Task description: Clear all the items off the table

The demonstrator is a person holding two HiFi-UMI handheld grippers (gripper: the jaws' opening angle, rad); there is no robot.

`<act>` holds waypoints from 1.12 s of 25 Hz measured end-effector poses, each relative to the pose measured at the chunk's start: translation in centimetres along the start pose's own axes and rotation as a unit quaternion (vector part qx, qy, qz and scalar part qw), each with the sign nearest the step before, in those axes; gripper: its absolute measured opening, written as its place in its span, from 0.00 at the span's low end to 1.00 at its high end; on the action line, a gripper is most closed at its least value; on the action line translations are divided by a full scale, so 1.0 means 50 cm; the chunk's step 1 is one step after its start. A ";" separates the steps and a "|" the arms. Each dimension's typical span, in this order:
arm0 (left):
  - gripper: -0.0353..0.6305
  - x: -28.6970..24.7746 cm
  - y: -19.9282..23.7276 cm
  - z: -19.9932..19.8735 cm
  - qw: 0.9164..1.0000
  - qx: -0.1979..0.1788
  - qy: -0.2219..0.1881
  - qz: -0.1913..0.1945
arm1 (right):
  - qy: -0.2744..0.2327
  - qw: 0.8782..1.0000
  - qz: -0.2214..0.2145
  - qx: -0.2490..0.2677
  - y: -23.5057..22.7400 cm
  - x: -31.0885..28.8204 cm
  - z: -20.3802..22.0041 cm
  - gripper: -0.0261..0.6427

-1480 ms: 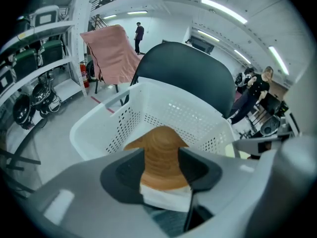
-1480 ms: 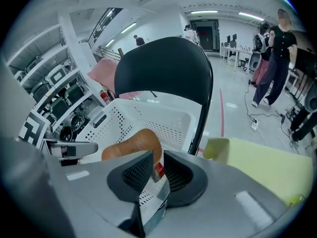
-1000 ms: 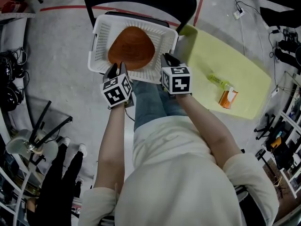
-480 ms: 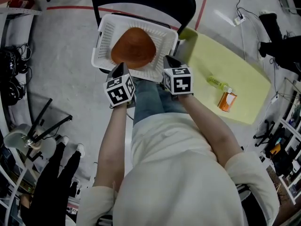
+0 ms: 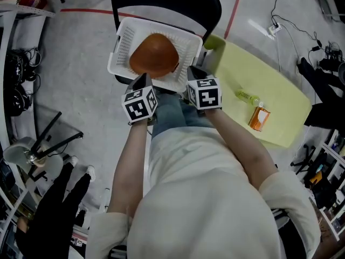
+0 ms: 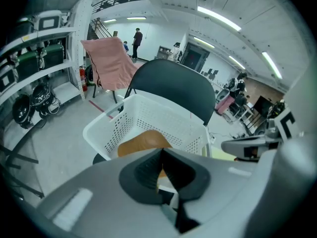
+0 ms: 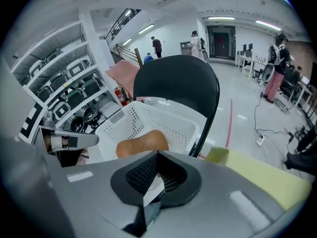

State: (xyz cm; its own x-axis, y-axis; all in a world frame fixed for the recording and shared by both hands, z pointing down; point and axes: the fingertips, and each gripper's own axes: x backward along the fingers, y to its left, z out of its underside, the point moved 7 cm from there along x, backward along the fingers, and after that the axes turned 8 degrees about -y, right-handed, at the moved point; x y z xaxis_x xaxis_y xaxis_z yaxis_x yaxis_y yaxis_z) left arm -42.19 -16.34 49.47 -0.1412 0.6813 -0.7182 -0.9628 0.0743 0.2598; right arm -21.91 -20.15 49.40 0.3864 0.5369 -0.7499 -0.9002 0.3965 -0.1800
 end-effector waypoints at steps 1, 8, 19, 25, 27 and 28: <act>0.07 0.005 -0.004 -0.001 1.000 0.001 -0.003 0.002 | -0.001 1.000 -0.003 0.003 0.002 0.005 0.000 0.04; 0.07 0.040 -0.038 -0.005 1.000 0.003 -0.023 0.005 | -0.011 0.999 -0.024 0.022 0.012 0.041 -0.003 0.04; 0.07 0.083 -0.072 -0.008 0.999 -0.004 -0.039 0.005 | -0.031 0.997 -0.056 0.034 0.022 0.089 -0.011 0.04; 0.07 0.107 -0.101 0.002 0.999 -0.005 -0.053 0.011 | -0.045 0.996 -0.068 0.037 0.022 0.120 -0.007 0.04; 0.07 0.114 -0.113 0.005 0.998 -0.002 -0.056 0.013 | -0.049 0.996 -0.069 0.035 0.017 0.130 -0.006 0.04; 0.07 0.117 -0.118 0.006 0.998 -0.001 -0.058 0.014 | -0.051 0.996 -0.070 0.033 0.015 0.134 -0.005 0.04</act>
State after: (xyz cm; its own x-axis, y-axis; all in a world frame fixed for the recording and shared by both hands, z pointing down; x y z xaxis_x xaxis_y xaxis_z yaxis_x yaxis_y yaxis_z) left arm -37.27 -12.59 43.95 -0.1408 0.7631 -0.6308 -0.9594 0.0522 0.2772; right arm -20.03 -16.43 44.09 0.5281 0.5446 -0.6515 -0.8224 0.5191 -0.2327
